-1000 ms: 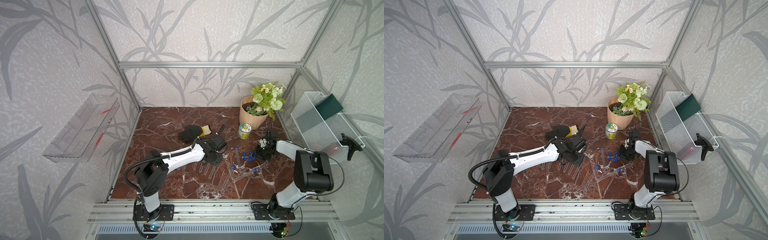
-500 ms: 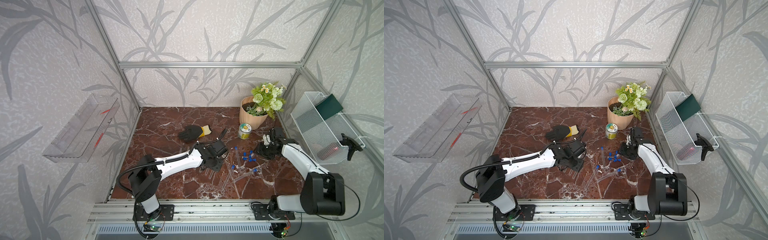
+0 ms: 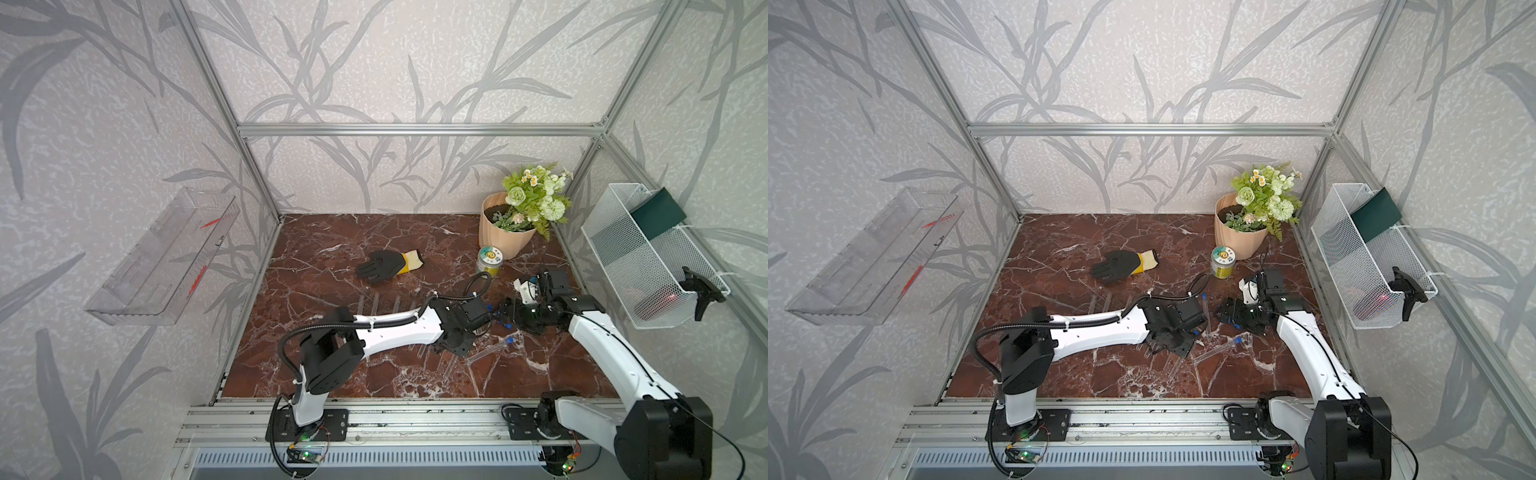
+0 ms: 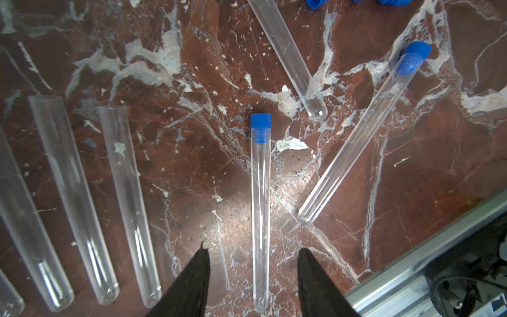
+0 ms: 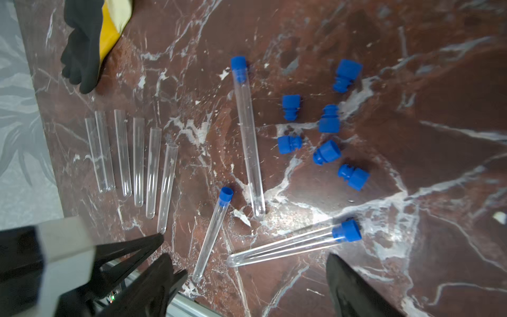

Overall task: Remove stoppers from test tubes
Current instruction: Pick up the test tube at the center of the board.

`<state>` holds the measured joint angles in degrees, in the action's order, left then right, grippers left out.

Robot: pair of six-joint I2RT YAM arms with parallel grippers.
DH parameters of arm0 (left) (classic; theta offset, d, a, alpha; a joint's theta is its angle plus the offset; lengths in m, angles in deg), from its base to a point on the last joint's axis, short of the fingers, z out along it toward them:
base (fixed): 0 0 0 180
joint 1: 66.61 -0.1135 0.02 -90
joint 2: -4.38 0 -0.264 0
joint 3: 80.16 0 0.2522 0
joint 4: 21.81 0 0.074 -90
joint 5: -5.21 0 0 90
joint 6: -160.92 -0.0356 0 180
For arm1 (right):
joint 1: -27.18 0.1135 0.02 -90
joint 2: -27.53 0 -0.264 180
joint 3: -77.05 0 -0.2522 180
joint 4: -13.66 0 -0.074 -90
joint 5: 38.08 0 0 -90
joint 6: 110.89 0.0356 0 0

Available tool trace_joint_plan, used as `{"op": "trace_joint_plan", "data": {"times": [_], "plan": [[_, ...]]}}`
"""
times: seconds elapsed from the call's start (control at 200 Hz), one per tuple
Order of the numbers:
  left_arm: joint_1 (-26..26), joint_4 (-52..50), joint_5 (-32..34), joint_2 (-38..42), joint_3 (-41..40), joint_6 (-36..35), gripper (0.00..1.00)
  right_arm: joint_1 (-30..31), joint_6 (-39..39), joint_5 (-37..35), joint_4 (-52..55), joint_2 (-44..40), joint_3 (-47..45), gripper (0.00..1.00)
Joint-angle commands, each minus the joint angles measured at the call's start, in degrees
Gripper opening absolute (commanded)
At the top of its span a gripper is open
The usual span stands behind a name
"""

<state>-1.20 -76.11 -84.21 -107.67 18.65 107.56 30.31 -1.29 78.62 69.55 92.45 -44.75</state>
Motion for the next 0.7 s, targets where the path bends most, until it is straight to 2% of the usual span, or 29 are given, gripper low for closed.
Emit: {"op": "trace_joint_plan", "data": {"times": [0.0,0.2,0.7], "plan": [[0.2,-3.0,1.3,-2.8,3.3,2.5,0.52,0.2,0.8,2.1,1.0,-0.6,-1.1,0.9],[0.0,-5.8,3.5,-6.0,6.2,0.5,0.51,0.0,2.6,0.8,0.5,-1.2,-2.3,0.92],[-0.1,-5.7,3.2,-10.9,8.3,-3.6,0.47,-0.4,4.5,-2.7,2.3,-3.5,-3.2,0.93]]}}
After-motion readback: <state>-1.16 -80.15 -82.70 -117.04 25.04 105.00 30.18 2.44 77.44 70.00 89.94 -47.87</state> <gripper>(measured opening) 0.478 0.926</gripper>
